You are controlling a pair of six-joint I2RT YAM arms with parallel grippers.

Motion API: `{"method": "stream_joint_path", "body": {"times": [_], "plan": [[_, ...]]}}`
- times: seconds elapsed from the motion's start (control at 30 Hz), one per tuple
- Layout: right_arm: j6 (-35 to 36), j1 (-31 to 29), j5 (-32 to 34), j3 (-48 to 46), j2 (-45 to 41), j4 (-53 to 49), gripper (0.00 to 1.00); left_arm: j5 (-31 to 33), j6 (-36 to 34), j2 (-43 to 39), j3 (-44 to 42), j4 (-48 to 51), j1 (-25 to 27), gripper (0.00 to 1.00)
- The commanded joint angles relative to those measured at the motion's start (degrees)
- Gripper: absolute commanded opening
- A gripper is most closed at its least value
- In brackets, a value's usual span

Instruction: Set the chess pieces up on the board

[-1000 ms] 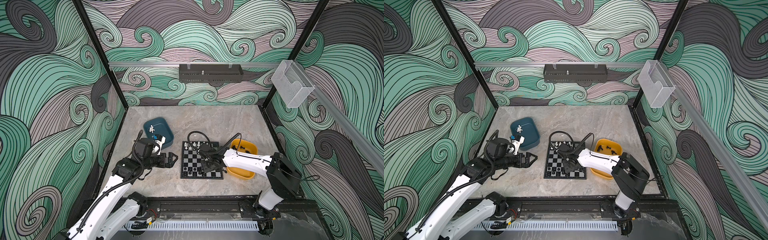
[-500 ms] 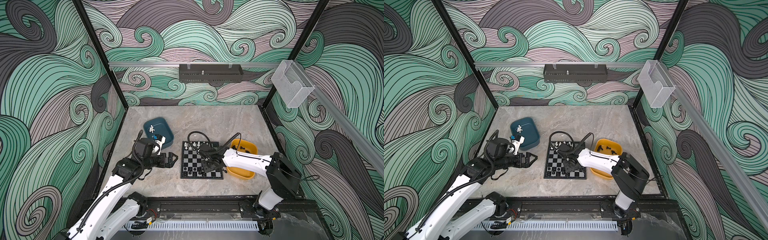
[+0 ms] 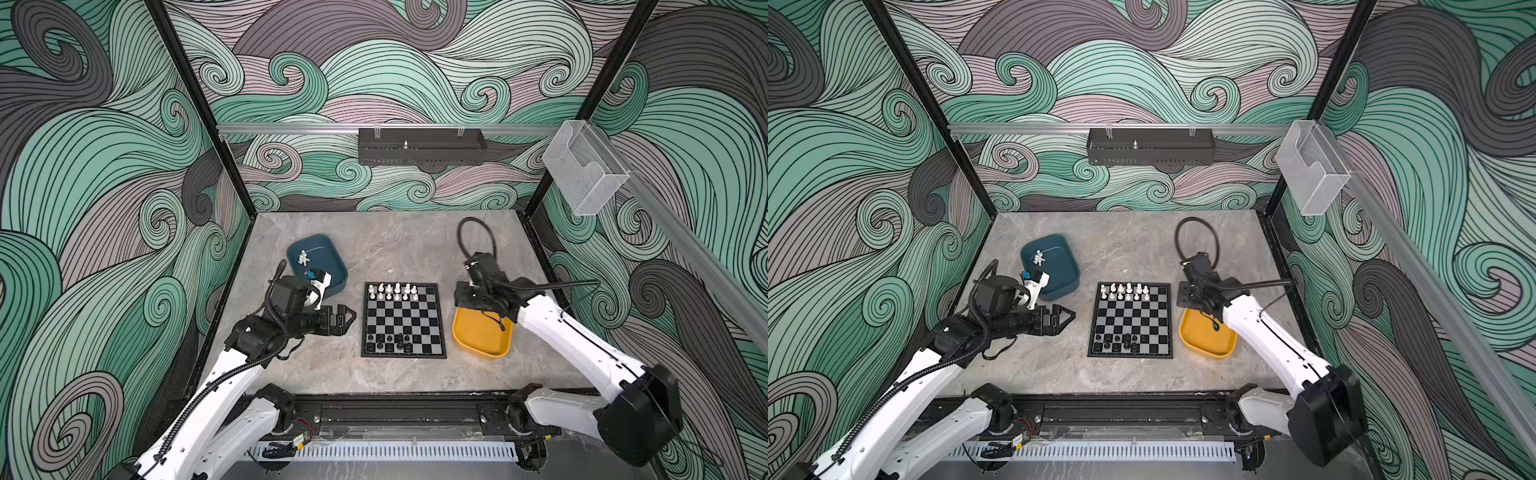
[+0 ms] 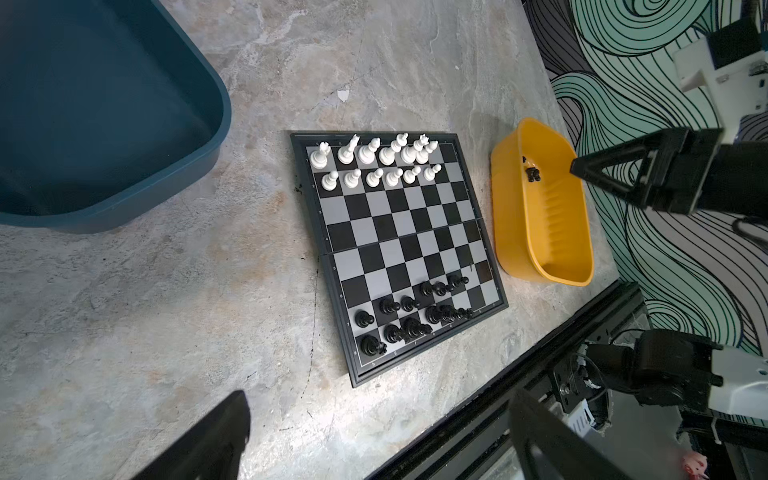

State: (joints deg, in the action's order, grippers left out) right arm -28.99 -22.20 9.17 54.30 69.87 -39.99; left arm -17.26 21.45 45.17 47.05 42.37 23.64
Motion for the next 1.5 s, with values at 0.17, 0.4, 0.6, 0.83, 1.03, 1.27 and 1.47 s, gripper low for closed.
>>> {"method": "stream_joint_path", "body": {"times": [0.17,0.4,0.6,0.83,1.03,1.27,1.47], "plan": [[2.1,16.0,-1.6,1.1,10.9,2.1,0.5,-1.6,0.1,0.1,-0.2,-0.6,-0.4,0.99],[-0.8,17.4,0.9,5.6,21.4,4.3,0.42,-1.6,0.1,0.0,-0.1,-0.6,-0.4,0.99],[3.1,17.9,-0.2,7.1,26.3,6.1,0.43,-1.7,-0.1,-0.1,-0.2,-0.8,-0.4,0.99],[1.3,18.0,0.8,8.1,29.2,6.8,0.47,-2.2,-0.1,0.2,-0.2,-0.8,-0.5,0.99],[-1.2,18.0,2.4,8.4,29.8,8.0,0.48,-2.5,-0.1,0.1,-0.2,-1.0,-0.5,0.99],[-1.9,17.9,3.4,10.7,33.6,7.2,0.48,-2.8,0.1,-0.2,-0.2,-1.1,-0.5,0.99],[-0.7,17.5,0.5,11.6,34.6,5.6,0.43,-3.0,0.0,-0.5,-0.3,-1.2,-0.5,0.99]]}}
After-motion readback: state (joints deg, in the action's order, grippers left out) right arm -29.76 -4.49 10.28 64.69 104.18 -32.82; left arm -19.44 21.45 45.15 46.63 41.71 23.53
